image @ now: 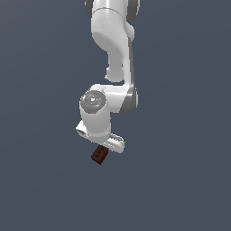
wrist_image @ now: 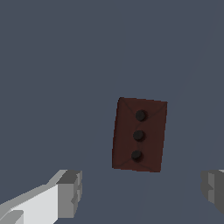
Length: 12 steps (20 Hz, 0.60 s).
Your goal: Pick up the object and move it to a goal position.
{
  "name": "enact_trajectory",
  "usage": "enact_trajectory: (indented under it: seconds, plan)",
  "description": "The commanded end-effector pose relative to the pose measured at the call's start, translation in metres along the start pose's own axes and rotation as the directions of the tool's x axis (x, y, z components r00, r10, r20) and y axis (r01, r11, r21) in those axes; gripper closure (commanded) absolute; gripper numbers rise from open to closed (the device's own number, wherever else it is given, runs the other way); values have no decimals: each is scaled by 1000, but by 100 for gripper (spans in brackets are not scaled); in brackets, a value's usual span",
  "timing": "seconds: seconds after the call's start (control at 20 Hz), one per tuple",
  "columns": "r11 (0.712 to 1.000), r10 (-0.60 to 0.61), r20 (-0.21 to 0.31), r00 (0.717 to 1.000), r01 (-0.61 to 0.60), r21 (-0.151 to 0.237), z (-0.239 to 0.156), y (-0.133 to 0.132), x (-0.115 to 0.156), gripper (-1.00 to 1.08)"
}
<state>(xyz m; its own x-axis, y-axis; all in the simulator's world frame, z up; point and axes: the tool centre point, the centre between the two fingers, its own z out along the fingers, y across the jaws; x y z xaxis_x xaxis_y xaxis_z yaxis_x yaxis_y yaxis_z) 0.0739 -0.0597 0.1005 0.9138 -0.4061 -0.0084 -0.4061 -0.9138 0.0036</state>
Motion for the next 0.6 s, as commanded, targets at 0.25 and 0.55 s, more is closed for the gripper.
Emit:
enact_trajectory:
  seconds: [0.25,0.55]
  plan:
    - [996,94,-7,996,-94,4,20,8,19,-92]
    - [995,102,-7,995,-102,4,23,9,20,-92]
